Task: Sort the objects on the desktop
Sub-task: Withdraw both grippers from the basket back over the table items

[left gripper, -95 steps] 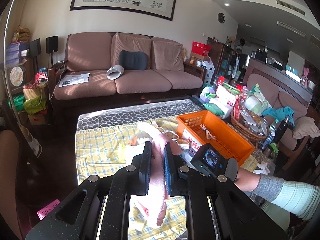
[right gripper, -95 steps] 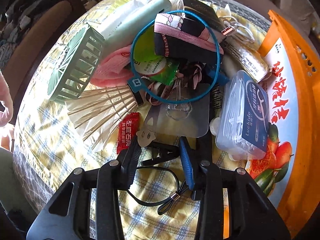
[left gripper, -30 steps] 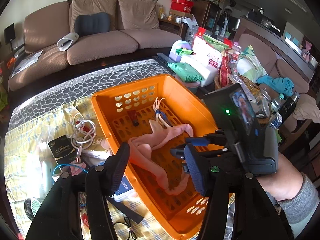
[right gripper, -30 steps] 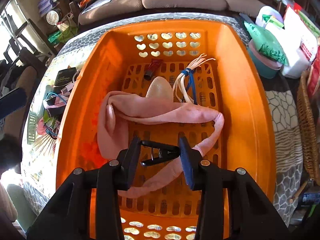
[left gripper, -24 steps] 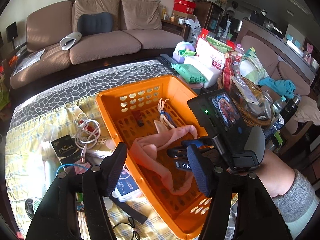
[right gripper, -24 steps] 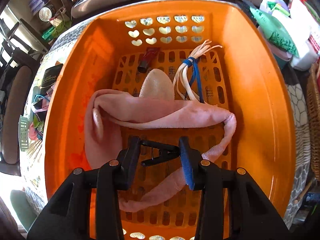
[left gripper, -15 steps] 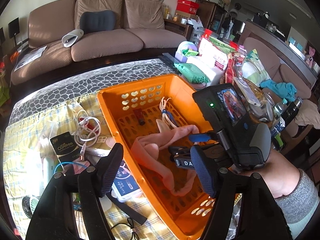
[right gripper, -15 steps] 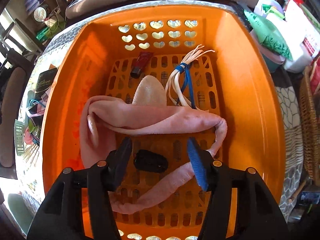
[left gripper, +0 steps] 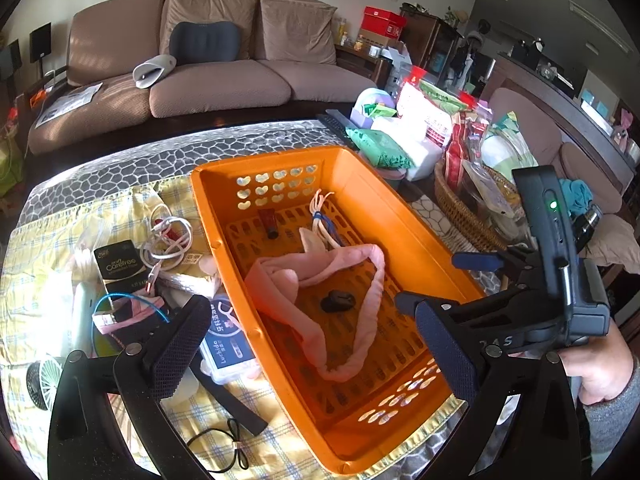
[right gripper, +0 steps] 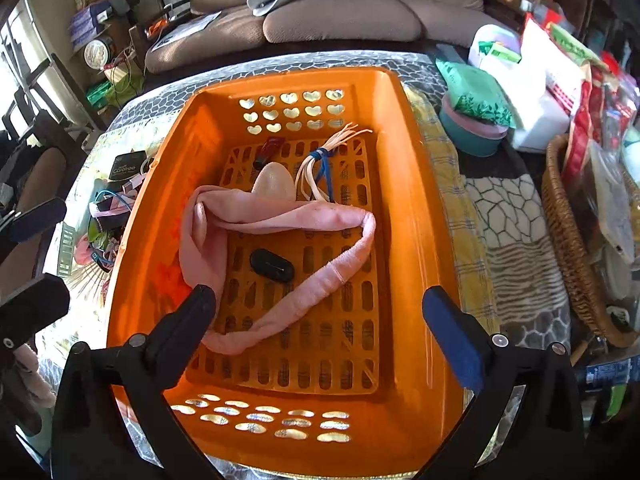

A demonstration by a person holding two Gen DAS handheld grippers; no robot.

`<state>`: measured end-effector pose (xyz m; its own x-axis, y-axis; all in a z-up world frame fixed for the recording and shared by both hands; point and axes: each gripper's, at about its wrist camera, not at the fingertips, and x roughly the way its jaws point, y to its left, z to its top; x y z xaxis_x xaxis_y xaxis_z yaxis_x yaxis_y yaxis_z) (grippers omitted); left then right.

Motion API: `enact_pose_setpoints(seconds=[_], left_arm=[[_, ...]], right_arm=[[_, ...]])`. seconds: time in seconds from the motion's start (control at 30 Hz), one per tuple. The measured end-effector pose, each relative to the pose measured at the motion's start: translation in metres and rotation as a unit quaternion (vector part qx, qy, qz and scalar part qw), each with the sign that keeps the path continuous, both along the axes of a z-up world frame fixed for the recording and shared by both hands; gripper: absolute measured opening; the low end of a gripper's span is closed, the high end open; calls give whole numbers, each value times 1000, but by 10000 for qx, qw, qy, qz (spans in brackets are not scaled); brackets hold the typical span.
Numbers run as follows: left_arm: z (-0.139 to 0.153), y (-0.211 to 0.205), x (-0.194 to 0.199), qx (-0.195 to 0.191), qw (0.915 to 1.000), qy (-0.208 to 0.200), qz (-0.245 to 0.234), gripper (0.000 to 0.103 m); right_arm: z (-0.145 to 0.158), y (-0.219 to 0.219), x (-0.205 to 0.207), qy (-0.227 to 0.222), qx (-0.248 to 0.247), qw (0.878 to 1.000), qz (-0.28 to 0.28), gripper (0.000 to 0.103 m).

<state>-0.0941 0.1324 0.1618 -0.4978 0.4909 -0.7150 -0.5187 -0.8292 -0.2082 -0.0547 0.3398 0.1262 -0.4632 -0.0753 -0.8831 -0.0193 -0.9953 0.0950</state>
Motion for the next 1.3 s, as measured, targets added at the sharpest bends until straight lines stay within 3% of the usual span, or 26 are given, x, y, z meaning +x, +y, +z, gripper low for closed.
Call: enact_pose_setpoints(seconds=[0.43, 0.83, 1.07, 1.3], left_arm=[[-1, -15, 27, -318, 9994, 58, 101, 103], [7, -57, 45, -289, 9993, 100, 228, 103], [13, -114, 56, -404, 9976, 257, 506, 103], [8, -195, 57, -588, 9915, 349, 1105, 103]], right_arm=[[24, -6, 40, 300, 79, 9995, -65, 103], [46, -35, 59, 493, 90, 9987, 47, 103], [57, -69, 70, 694, 15, 9974, 213, 103], [69, -111, 75, 1074, -37, 9931, 469, 102]])
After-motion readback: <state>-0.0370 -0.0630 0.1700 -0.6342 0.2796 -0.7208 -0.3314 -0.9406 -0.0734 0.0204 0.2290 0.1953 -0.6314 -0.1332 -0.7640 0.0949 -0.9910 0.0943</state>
